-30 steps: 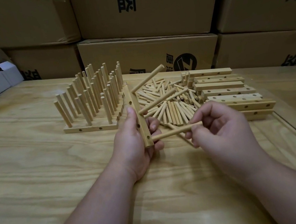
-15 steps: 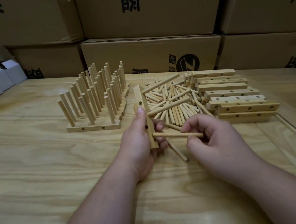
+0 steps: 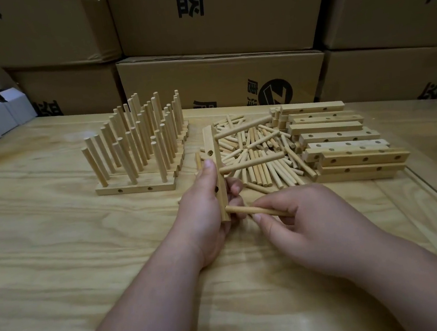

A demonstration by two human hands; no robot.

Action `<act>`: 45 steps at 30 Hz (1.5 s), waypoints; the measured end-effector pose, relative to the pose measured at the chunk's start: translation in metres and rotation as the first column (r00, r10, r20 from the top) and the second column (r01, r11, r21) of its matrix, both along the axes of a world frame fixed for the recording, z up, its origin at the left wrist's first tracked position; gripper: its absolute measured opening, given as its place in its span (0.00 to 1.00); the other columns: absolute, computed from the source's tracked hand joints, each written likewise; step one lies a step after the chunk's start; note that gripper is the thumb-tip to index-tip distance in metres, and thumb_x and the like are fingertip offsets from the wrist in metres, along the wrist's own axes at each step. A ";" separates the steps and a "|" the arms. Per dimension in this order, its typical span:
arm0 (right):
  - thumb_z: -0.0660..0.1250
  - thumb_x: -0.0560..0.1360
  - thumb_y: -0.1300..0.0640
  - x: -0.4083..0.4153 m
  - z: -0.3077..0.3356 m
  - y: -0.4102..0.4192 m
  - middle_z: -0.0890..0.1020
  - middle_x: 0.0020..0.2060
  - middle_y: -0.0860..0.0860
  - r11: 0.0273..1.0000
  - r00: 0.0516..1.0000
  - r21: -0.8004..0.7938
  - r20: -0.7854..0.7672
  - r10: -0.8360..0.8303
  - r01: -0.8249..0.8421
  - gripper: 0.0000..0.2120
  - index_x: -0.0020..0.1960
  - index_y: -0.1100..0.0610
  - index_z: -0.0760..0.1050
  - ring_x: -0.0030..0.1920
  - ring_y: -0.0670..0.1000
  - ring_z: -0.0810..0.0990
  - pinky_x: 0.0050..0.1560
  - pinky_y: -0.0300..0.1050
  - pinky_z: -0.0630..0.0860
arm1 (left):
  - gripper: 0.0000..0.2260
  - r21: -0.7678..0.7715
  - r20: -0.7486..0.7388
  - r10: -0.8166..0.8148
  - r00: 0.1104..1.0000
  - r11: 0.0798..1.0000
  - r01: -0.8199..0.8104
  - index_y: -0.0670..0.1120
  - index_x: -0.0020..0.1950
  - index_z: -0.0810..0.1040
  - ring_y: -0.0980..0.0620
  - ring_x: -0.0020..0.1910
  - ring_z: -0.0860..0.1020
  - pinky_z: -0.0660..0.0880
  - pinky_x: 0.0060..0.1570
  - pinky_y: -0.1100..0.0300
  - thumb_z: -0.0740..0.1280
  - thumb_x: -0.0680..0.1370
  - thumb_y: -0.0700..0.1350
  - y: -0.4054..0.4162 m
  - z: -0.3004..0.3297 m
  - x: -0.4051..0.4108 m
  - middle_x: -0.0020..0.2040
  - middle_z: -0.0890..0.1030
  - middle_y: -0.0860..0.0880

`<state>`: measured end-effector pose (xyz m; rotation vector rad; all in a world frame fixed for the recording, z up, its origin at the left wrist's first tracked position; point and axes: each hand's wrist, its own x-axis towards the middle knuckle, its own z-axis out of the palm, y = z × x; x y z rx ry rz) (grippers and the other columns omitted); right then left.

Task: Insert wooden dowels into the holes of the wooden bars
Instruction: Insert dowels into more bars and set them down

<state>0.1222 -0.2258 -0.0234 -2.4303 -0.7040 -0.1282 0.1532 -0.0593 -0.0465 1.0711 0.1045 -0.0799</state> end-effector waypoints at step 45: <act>0.68 0.79 0.55 -0.002 -0.016 0.030 0.84 0.43 0.31 0.881 0.901 0.376 -0.417 -0.116 0.287 0.09 0.46 0.52 0.87 0.46 0.31 0.79 0.45 0.30 0.72 | 0.20 0.170 0.095 -0.041 0.995 0.985 0.024 0.49 0.51 0.79 0.49 0.35 0.85 0.77 0.28 0.60 0.51 0.86 0.56 0.000 0.000 -0.008 0.41 0.86 0.44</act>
